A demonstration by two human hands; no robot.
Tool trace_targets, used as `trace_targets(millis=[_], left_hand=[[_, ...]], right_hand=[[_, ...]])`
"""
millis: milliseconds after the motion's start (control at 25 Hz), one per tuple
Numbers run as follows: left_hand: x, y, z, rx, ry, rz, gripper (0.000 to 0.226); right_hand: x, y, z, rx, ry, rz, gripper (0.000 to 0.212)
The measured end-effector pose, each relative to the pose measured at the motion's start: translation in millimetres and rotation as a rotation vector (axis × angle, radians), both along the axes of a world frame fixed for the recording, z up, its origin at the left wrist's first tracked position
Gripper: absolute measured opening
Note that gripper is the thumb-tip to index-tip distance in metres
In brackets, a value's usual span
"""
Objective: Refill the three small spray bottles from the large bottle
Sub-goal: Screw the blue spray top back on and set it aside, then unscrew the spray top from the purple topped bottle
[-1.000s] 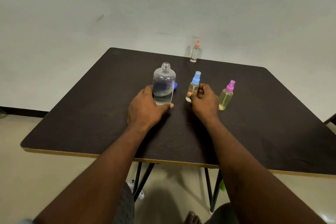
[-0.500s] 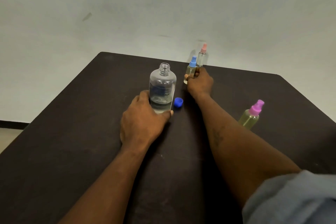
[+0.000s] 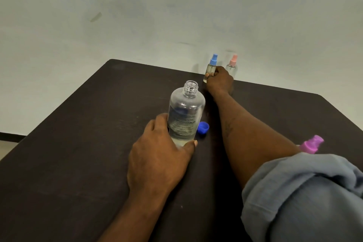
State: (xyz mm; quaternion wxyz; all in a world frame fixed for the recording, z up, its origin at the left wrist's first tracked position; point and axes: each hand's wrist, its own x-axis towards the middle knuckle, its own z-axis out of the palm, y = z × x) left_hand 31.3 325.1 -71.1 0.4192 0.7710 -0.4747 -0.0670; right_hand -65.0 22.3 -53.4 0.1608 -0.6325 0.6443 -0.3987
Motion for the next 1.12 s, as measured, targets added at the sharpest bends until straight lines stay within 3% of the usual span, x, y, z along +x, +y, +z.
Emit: trace_targets(millis=[200,520,760,1120], left_hand=[[0.3,0.6,-0.9,0.004,-0.015,-0.010,0.073],[-0.9,2.0,1.7,0.009,0.000,-0.007,0.067],[0.0,1.3,1.1,0.012,-0.005,0.006,0.063],[-4.5,12.7,7.5,0.040,0.006,-0.036,0.062]], right_hand=[[3.2,-8.6,-1.0,-0.008,0.075,-0.008,0.026],[3.6,-3.7,-1.8,-0.020,0.114,-0.046,0.033],[-0.5,19.8,1.2,-0.042,-0.044,-0.076,0.045],[-39.3,149.7,-5.3,-0.030,-0.183,-0.028,0.010]])
